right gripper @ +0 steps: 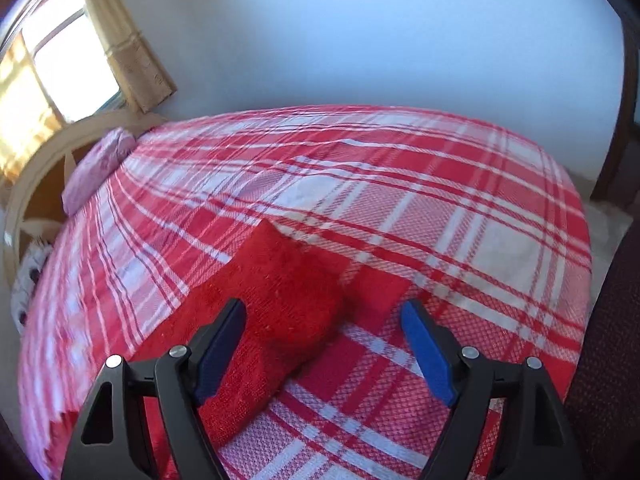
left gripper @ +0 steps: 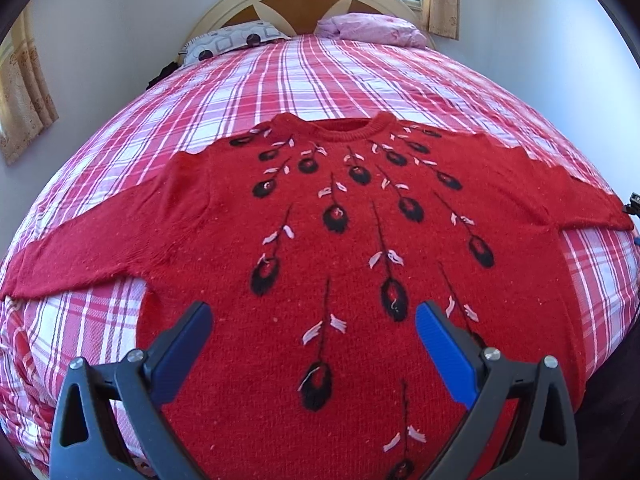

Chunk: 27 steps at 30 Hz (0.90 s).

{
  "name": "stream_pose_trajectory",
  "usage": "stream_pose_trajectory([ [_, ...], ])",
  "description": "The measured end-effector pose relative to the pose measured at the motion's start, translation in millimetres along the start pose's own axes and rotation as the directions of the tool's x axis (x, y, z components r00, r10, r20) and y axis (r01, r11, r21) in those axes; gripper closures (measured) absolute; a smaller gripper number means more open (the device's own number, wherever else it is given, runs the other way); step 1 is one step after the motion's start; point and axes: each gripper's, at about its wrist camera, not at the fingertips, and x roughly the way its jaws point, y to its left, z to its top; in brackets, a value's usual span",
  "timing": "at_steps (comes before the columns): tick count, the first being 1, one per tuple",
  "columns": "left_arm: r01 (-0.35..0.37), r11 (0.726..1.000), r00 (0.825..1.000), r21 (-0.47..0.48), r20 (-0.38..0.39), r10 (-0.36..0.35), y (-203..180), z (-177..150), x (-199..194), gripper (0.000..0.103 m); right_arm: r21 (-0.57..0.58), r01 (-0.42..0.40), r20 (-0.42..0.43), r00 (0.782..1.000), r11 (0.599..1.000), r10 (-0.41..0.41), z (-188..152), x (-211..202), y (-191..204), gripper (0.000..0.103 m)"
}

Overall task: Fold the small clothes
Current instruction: 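Grasp the sweater sleeve cuff with the right gripper, then lift the sleeve and fold it across the sweater body with the right gripper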

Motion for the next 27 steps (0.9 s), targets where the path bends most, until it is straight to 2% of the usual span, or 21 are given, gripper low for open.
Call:
stream_pose_trajectory([
  [1,0.001,1.000,1.000,0.001,-0.001,-0.001,-0.3,0.4,1.3,0.000,-0.042,0.023,0.001,1.000,0.999,-0.023,-1.9,3.8,6.1,0.051],
  [2,0.002,1.000,1.000,0.000,-0.003,-0.002,-0.5,0.4,2.6,0.000,-0.090,0.057,0.008,0.998,0.994,-0.056,-4.0,5.3,11.9,0.055],
  [5,0.015,1.000,1.000,-0.001,-0.016,-0.015,0.5,1.0,5.8,0.000,-0.136,0.070,0.035,0.997,0.988,-0.066,-5.0,5.9,11.4,0.067],
  [6,0.019,1.000,1.000,-0.001,-0.015,-0.019,1.5,0.6,5.3,0.000,-0.147,0.075,0.041,0.997,0.986,-0.069,-3.9,6.4,10.7,0.075],
  [7,0.021,1.000,1.000,0.000,-0.011,-0.021,3.2,0.1,4.0,0.000,-0.161,0.075,0.041,0.997,0.984,-0.069,-1.9,5.9,11.0,0.087],
  [8,0.021,1.000,1.000,0.000,-0.005,-0.021,4.6,0.6,3.3,0.000,-0.172,0.071,0.036,0.997,0.983,-0.066,0.1,4.4,12.9,0.094],
  [11,0.008,1.000,1.000,-0.019,0.023,-0.007,16.8,0.9,-2.4,0.000,-0.207,0.062,0.063,0.997,0.976,-0.049,3.8,-14.5,24.7,0.095],
  [15,0.002,0.998,0.999,-0.071,0.041,0.001,38.5,1.1,-4.6,0.000,-0.329,0.022,0.144,0.989,0.944,0.027,-3.9,-63.2,68.5,0.095],
  [17,-0.006,0.995,0.999,-0.096,0.047,0.011,50.5,0.9,-5.5,0.000,-0.427,-0.026,0.174,0.979,0.904,0.111,-16.7,-97.2,105.7,0.095],
  [19,-0.023,0.992,0.998,-0.122,0.059,0.031,63.7,0.3,-7.4,0.000,-0.494,-0.098,0.166,0.965,0.864,0.204,-31.5,-126.8,138.9,0.095],
  [22,-0.047,0.984,0.996,-0.172,0.071,0.060,87.8,-2.2,-11.0,0.000,-0.593,-0.236,0.105,0.925,0.770,0.365,-65.1,-174.8,201.9,0.095],
  [25,-0.064,0.973,0.994,-0.220,0.077,0.082,109.9,-6.6,-15.8,0.000,-0.665,-0.372,0.005,0.865,0.647,0.502,-110.8,-213.0,266.8,0.095],
  [26,-0.071,0.969,0.993,-0.237,0.079,0.092,118.6,-8.5,-17.8,0.000,-0.683,-0.431,-0.053,0.834,0.589,0.549,-134.1,-223.8,293.4,0.095],
  [27,-0.077,0.966,0.992,-0.247,0.080,0.100,123.6,-9.7,-19.2,0.000,-0.691,-0.468,-0.094,0.814,0.551,0.573,-151.6,-229.7,309.8,0.095],
])
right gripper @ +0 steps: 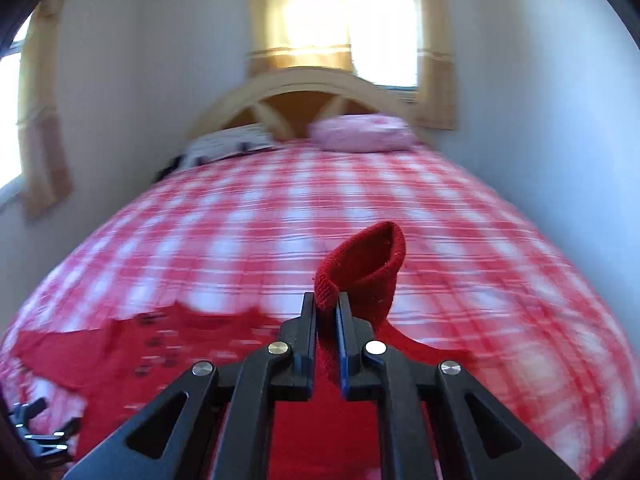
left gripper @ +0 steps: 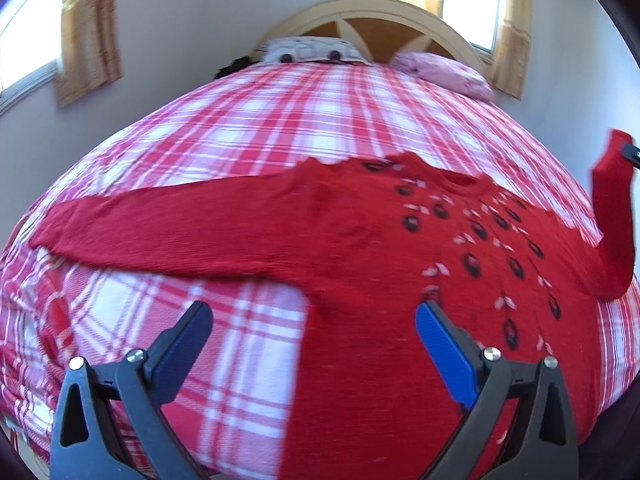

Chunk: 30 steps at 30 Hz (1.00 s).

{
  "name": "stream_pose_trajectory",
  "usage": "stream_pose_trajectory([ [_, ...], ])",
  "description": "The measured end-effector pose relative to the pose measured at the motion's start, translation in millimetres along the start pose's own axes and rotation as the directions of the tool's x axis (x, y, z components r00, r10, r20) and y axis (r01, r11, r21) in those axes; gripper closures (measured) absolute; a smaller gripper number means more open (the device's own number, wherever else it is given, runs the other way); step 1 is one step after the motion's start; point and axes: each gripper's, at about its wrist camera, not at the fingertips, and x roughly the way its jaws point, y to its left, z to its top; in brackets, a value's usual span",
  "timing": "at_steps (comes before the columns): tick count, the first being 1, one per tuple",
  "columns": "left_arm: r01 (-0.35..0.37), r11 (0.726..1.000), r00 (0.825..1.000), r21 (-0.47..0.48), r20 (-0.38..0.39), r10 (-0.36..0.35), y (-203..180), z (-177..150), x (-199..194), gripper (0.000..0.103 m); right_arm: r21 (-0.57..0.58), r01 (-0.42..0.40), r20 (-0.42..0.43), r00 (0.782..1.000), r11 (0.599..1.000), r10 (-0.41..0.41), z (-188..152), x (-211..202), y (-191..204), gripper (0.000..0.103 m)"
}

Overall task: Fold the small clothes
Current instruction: 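Lift the sleeve and fold it across the sweater body with the right gripper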

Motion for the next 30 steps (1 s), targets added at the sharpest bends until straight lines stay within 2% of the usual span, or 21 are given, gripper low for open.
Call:
stream_pose_trajectory([
  [1,-0.011,1.000,1.000,-0.014,0.005,0.011,8.3,0.4,-1.2,0.000,-0.026,-0.066,-0.016,0.998,0.997,0.066,-2.3,11.4,34.9,0.095],
  [3,-0.031,0.999,0.999,-0.035,0.013,0.032,21.4,0.8,-2.5,0.000,-0.063,-0.135,-0.036,0.991,0.989,0.132,-10.8,28.5,83.3,0.095],
  [6,-0.065,0.996,0.998,-0.064,0.019,0.066,41.6,0.6,-3.7,0.000,-0.076,-0.254,-0.102,0.964,0.964,0.246,-35.2,62.4,153.7,0.095],
  [8,-0.084,0.993,0.996,-0.081,0.017,0.085,53.6,-0.5,-2.7,0.000,-0.115,-0.303,-0.151,0.947,0.946,0.285,-58.2,82.9,198.6,0.095],
  [11,-0.101,0.989,0.995,-0.104,0.007,0.102,68.5,-2.7,2.4,0.000,-0.124,-0.359,-0.229,0.917,0.925,0.326,-88.1,108.6,236.9,0.095],
  [14,-0.107,0.987,0.994,-0.119,-0.006,0.107,76.4,-4.7,6.7,0.000,-0.087,-0.420,-0.299,0.876,0.903,0.379,-111.7,124.6,248.9,0.093],
  [17,-0.098,0.987,0.995,-0.127,-0.013,0.097,78.6,-5.7,9.2,0.000,-0.017,-0.471,-0.316,0.839,0.882,0.442,-123.2,131.0,242.0,0.090],
  [18,-0.094,0.988,0.996,-0.122,-0.012,0.093,77.9,-6.5,9.9,0.000,0.015,-0.492,-0.323,0.821,0.870,0.470,-122.6,132.6,238.1,0.083],
  [19,-0.093,0.989,0.996,-0.114,-0.013,0.092,76.1,-6.7,11.6,0.000,0.047,-0.514,-0.327,0.803,0.857,0.499,-122.8,130.4,231.4,0.070],
  [20,-0.094,0.990,0.996,-0.106,-0.014,0.093,74.0,-6.8,13.2,0.000,0.110,-0.552,-0.328,0.765,0.827,0.554,-120.6,130.0,224.0,0.065],
  [21,-0.093,0.990,0.996,-0.102,-0.015,0.092,72.7,-7.1,13.1,0.000,0.149,-0.572,-0.319,0.744,0.807,0.587,-117.8,125.2,218.1,0.055],
  [22,-0.092,0.991,0.996,-0.098,-0.018,0.091,70.3,-7.2,14.0,0.000,0.184,-0.596,-0.295,0.725,0.781,0.623,-114.2,120.1,210.5,0.052],
  [23,-0.090,0.991,0.996,-0.096,-0.020,0.088,69.0,-7.0,14.6,0.000,0.197,-0.612,-0.272,0.717,0.766,0.642,-111.3,113.1,204.3,0.052],
  [25,-0.091,0.992,0.996,-0.088,-0.017,0.090,67.0,-7.2,14.7,0.000,0.188,-0.613,-0.223,0.734,0.767,0.642,-102.9,98.6,193.6,0.053],
  [26,-0.098,0.992,0.995,-0.083,-0.017,0.097,66.9,-7.5,15.0,0.000,0.168,-0.583,-0.183,0.774,0.795,0.606,-98.6,89.4,185.6,0.053],
  [27,-0.104,0.991,0.994,-0.082,-0.021,0.103,67.5,-7.5,16.2,0.000,0.140,-0.541,-0.182,0.809,0.829,0.559,-95.1,87.3,184.1,0.053],
  [28,-0.107,0.990,0.994,-0.087,-0.026,0.105,69.3,-7.6,17.6,0.000,0.112,-0.504,-0.195,0.834,0.856,0.516,-94.0,87.9,183.7,0.063],
  [30,-0.108,0.988,0.994,-0.110,-0.040,0.105,73.3,-7.7,20.0,0.000,0.082,-0.475,-0.224,0.848,0.876,0.481,-97.5,91.8,186.4,0.077],
])
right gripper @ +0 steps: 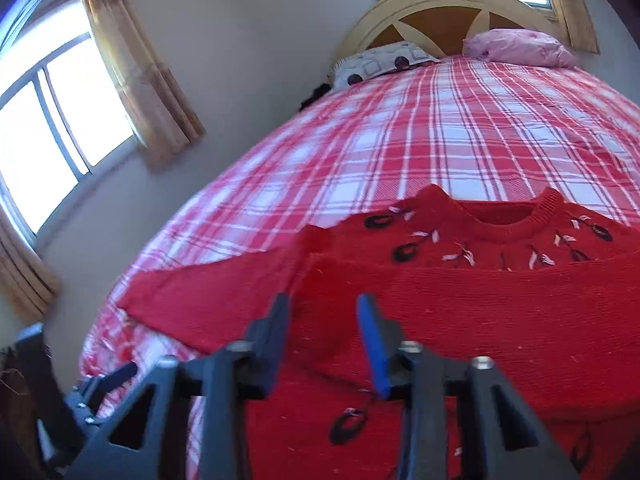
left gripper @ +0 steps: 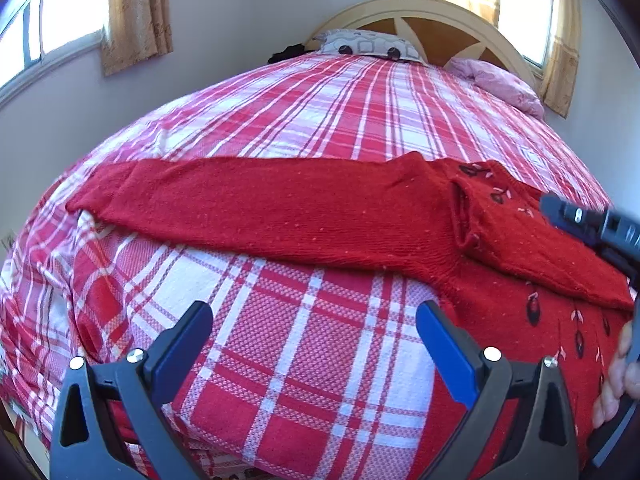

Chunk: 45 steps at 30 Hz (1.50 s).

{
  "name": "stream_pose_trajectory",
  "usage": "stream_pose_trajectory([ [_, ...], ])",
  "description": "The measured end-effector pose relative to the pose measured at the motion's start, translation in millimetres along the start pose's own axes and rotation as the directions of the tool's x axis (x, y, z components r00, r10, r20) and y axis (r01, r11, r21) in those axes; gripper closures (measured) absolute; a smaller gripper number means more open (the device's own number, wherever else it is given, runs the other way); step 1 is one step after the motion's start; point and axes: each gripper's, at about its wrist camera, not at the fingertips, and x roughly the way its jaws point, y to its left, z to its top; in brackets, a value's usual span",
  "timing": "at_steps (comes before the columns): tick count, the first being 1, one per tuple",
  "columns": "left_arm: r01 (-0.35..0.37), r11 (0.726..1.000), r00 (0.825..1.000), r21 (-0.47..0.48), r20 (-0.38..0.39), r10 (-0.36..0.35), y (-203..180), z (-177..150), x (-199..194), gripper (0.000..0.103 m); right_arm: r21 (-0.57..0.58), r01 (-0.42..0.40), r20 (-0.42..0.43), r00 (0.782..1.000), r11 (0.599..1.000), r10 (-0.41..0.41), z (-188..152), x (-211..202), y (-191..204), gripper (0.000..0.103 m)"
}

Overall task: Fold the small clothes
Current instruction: 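Lift the sleeve and fold it across the sweater body with the right gripper, then grasp the other sleeve with the left gripper and fold it across the body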

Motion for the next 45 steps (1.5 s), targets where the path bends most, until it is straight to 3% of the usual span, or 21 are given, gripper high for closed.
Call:
stream_pose_trajectory([
  [3,-0.002,1.000,1.000,-0.027,-0.010,0.001,5.9,0.6,1.1,0.000,-0.012,0.015,-0.069,0.997,1.000,-0.016,-8.5,28.3,8.3,0.078],
  [7,-0.063,0.998,0.998,-0.024,0.024,0.063,24.7,6.7,-5.2,0.000,-0.058,0.012,-0.132,0.991,0.998,-0.020,-25.3,68.7,25.4,0.077],
  [12,-0.139,0.977,0.987,-0.165,0.058,0.150,90.6,29.1,-10.3,0.000,-0.001,-0.031,-0.117,0.993,1.000,0.031,-15.9,46.7,25.6,0.073],
  [14,-0.150,0.950,0.982,-0.273,0.068,0.174,127.6,41.4,-7.3,0.000,0.004,-0.052,-0.062,0.997,0.999,0.052,-12.0,20.1,29.5,0.064],
  [16,-0.166,0.910,0.974,-0.379,0.080,0.211,165.3,52.0,-0.8,0.000,-0.007,-0.086,-0.003,0.996,0.996,0.086,-12.6,-5.5,35.6,0.028],
  [19,-0.161,0.857,0.977,-0.489,0.046,0.209,208.8,63.5,16.6,0.011,-0.055,-0.082,0.114,0.990,0.995,0.088,-22.5,-47.6,49.1,0.025],
  [23,-0.091,0.790,0.993,-0.607,0.000,0.115,242.2,69.8,49.1,0.021,-0.114,0.001,0.106,0.994,0.994,0.011,-39.4,-61.1,65.2,0.025],
  [26,-0.043,0.764,0.999,-0.644,-0.020,0.039,249.2,68.3,71.5,0.026,-0.109,-0.003,0.082,0.997,0.994,0.012,-51.3,-62.1,66.3,0.025],
  [28,-0.052,0.780,0.997,-0.623,0.005,0.071,243.2,70.7,71.3,0.028,-0.105,0.002,0.064,0.998,0.994,0.004,-54.4,-61.9,64.7,0.025],
  [29,-0.068,0.790,0.996,-0.610,0.001,0.087,239.0,71.5,72.1,0.036,-0.105,0.006,0.062,0.998,0.994,0.001,-57.1,-62.7,64.9,0.025],
  [31,-0.085,0.798,0.994,-0.597,0.003,0.109,237.4,71.5,71.4,0.060,-0.112,0.015,0.063,0.998,0.994,-0.008,-60.2,-67.2,66.5,0.025],
  [32,-0.088,0.800,0.994,-0.594,-0.001,0.108,236.9,70.5,72.8,0.083,-0.115,0.027,0.070,0.997,0.993,-0.019,-61.0,-71.3,66.7,0.025],
  [33,-0.084,0.798,0.995,-0.596,-0.004,0.102,242.1,72.1,76.1,0.092,-0.117,0.036,0.080,0.996,0.992,-0.027,-62.4,-75.7,68.0,0.025],
  [39,-0.145,0.835,0.984,-0.531,0.011,0.178,230.1,83.7,67.5,0.097,-0.093,0.079,0.155,0.986,0.993,-0.064,-61.1,-108.1,59.4,0.025],
  [41,-0.121,0.847,0.984,-0.517,0.053,0.173,218.7,91.1,56.1,0.098,-0.057,0.115,0.188,0.977,0.992,-0.103,-60.4,-120.3,47.9,0.025],
  [45,-0.071,0.919,0.972,-0.388,0.179,0.150,161.6,110.8,17.1,0.098,0.062,0.161,0.185,0.968,0.985,-0.170,-62.4,-131.5,10.7,0.025],
])
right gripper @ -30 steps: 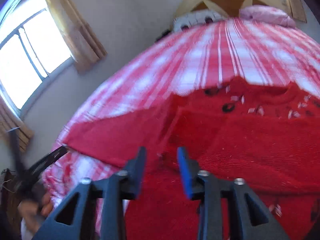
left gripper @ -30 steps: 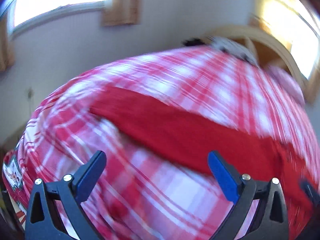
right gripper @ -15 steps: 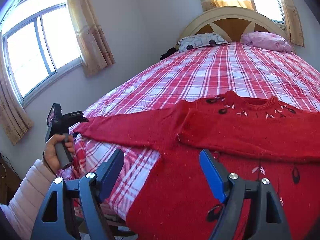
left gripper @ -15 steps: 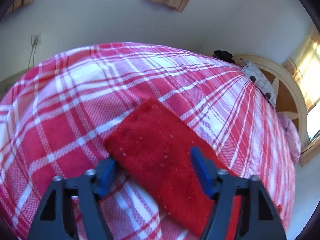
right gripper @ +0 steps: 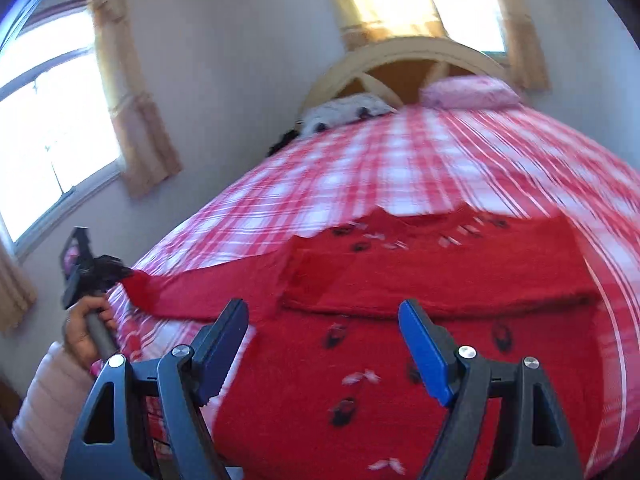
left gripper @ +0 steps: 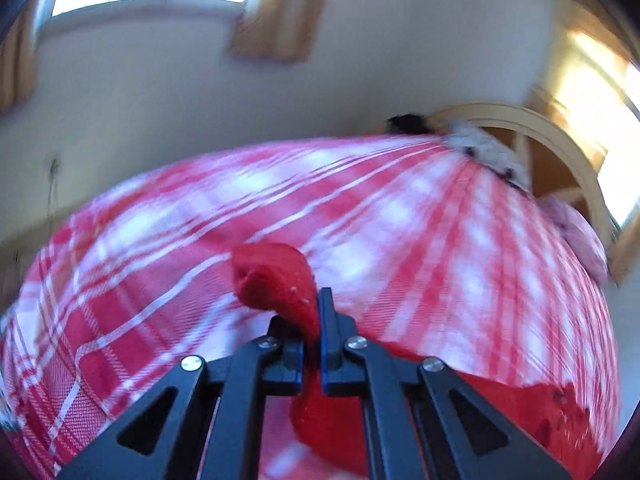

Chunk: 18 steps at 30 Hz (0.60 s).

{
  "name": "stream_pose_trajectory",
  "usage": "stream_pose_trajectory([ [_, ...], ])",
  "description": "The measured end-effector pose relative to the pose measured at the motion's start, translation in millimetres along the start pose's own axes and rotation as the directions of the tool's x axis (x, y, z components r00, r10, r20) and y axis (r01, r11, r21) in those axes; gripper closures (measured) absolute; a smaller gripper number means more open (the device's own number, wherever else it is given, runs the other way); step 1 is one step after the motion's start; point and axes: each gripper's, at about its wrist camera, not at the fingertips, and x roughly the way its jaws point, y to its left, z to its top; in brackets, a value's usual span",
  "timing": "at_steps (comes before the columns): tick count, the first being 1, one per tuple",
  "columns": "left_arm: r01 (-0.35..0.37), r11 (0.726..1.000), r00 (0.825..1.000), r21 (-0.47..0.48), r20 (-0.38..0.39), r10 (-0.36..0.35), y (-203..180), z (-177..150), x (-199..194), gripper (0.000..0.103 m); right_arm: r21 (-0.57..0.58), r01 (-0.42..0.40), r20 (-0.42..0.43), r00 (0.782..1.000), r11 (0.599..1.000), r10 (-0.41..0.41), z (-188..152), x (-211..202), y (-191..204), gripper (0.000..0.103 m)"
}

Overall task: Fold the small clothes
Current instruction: 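Grasp the other sleeve with the left gripper and fold it across the body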

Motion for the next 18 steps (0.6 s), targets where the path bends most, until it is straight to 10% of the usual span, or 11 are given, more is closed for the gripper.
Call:
stream_pose_trajectory([
  [6,0.175,0.957,0.976,0.233,0.085,-0.199,-122.3,-24.4,-68.6,0.098,0.184,0.075,-0.037,0.997,0.980,-0.069,-7.4,-8.5,-63.0,0.025],
  [18,0.420,0.727,0.896,0.543,-0.120,-0.428,-290.5,-183.3,-114.3,0.098,0.296,0.163,0.000,0.985,0.941,-0.170,-19.8,-48.4,-123.6,0.025],
])
